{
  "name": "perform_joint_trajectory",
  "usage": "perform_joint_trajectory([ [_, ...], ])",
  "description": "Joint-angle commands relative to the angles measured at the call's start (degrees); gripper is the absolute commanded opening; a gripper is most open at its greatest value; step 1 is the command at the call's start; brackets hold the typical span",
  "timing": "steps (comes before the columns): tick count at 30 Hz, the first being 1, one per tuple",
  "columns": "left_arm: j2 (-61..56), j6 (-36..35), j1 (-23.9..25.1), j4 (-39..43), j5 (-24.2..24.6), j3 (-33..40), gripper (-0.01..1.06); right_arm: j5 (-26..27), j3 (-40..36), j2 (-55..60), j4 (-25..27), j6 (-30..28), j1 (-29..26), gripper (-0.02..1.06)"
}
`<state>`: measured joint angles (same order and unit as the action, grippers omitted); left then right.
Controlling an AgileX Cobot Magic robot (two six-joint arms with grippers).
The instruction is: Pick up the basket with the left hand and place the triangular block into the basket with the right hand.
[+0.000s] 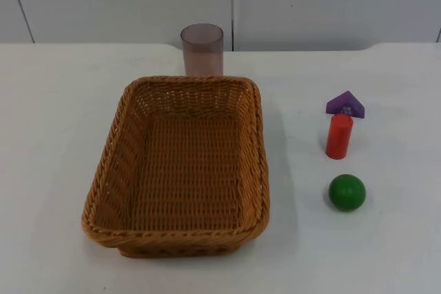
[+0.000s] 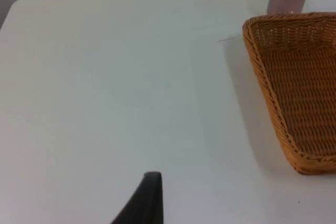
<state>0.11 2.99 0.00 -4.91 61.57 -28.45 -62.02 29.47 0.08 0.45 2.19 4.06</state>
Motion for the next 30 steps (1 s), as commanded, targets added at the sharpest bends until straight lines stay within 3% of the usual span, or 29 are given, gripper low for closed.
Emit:
perform_joint_trajectory([
  [1,-0.11,-0.59,0.16,-0.23,-0.78,-0.39,1.05,1.55,1.09,-0.08,-0.09,-0.06,-0.36,1.05],
  [8,6.08,-1.55,0.16,-2.52,-5.09,-2.69,1.05,4.09,6.02,6.02,0.01,-0.06,-0.36,1.05],
  [9,9.51,-1.55,0.16,-3.56,-7.39,-3.17,1.05,4.72,7.1,7.89,0.01,-0.06,-0.36,1.05],
  [16,24.17,-1.41,0.16,-5.4,-14.41,-6.0,1.05,12.47,10.99,22.19,-0.11,-0.06,-0.36,1.05],
  [30,46.39,-0.23,0.16,-5.4,-18.68,-10.36,1.05,21.49,11.07,39.43,-0.45,-0.55,-0.36,1.05],
])
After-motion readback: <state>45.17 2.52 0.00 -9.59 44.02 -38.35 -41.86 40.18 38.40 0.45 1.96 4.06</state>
